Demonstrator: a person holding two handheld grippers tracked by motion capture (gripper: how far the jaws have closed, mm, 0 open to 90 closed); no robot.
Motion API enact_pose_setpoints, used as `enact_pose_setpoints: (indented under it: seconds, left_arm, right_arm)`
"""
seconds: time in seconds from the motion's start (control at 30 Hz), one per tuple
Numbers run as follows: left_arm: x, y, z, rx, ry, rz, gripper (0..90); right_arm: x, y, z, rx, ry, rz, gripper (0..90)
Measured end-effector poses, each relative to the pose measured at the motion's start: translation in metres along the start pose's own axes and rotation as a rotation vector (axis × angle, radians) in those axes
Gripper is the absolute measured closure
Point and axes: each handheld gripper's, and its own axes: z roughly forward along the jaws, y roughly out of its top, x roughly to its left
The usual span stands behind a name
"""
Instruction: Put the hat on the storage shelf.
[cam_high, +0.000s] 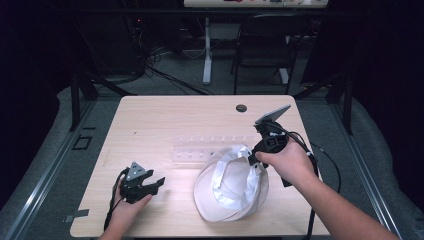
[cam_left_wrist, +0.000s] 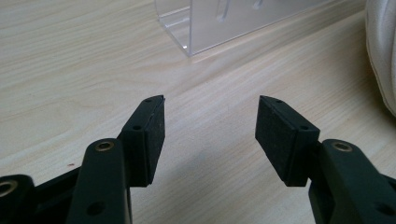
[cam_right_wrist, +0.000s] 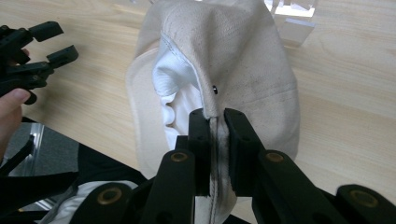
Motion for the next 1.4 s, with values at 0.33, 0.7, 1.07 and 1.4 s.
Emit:
enact_pose_setpoints:
  seconds: [0.33,0.7,1.07,1.4]
  left_arm:
    - [0.000,0.000,0.000,-0.001,-0.001,0.000,43.1]
    - [-0.001,0.000,0.000,-0.002,-0.001,-0.003,43.1]
    - [-0.002,0.000,0.000,-0.003,-0.003,-0.001,43.1]
    - [-0.003,0.000,0.000,-0.007,-0.006,-0.001,43.4]
  right_arm:
    - [-0.003,0.003,-0.013,0.010,0.126,0.037,81.8]
    - [-0.004,0.002,-0.022,0.008,0.264,0.078,81.9]
    - [-0.006,0.003,-0.028,-0.005,0.344,0.096,81.8]
    - [-0.011,0.003,-0.033,-0.040,0.414,0.105,81.9]
